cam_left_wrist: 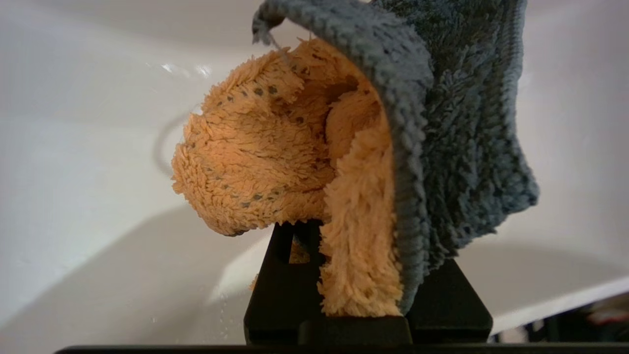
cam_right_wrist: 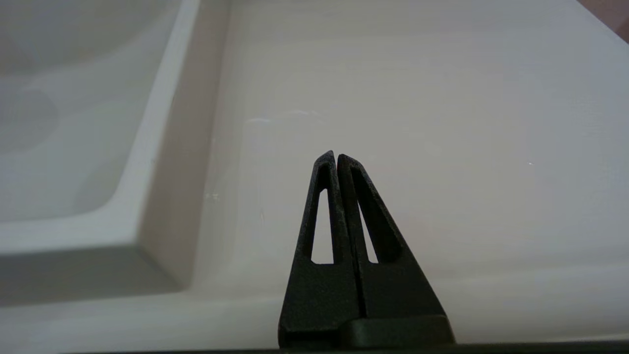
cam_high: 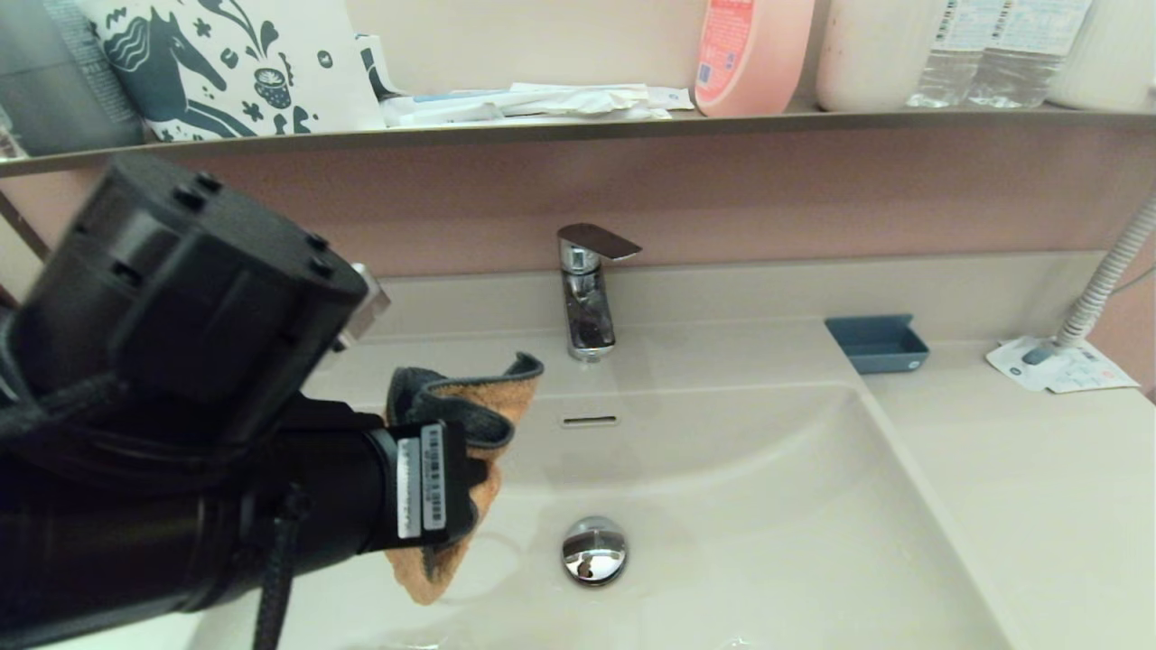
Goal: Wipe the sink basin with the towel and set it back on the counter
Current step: Wipe the sink
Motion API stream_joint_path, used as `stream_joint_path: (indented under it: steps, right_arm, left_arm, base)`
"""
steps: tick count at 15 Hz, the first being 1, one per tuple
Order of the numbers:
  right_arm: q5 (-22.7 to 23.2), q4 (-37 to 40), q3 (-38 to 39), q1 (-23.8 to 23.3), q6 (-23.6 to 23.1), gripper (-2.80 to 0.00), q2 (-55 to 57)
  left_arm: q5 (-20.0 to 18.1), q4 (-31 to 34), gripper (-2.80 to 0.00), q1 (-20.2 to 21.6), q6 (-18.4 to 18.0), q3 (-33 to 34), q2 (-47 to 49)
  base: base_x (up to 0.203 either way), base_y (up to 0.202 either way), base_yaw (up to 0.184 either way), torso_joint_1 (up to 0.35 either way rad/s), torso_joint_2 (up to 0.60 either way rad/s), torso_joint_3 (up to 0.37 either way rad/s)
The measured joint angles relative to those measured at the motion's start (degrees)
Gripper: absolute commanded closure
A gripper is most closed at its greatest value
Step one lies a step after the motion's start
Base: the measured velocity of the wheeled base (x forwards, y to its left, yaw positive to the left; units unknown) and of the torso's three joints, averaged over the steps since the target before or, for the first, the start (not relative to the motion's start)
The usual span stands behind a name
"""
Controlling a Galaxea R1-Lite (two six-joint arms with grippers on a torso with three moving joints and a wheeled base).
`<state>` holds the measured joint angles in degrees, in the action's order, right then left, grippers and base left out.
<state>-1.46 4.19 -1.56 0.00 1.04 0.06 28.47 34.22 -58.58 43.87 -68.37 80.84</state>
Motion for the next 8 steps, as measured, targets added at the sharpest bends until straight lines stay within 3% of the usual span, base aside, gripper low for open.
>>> stream_joint_path:
  steps: [4, 8]
  right_arm:
    - [0.7, 2.03, -3.47, -0.05, 0.84, 0.0, 3.92]
    - [2.15, 2.27, -15.43, 1.59, 8.66, 0.0, 16.77]
  left_arm:
    - [0.77, 4.8, 0.0, -5.24, -1.05, -0.01, 4.03]
    - [3.24, 7.05, 0.0, -5.79, -7.18, -0.77, 5.89]
  base:
    - [0.0, 0.0, 0.0, 0.0, 0.0, 0.0]
    - [0.0, 0.0, 0.0, 0.0, 0.0, 0.0]
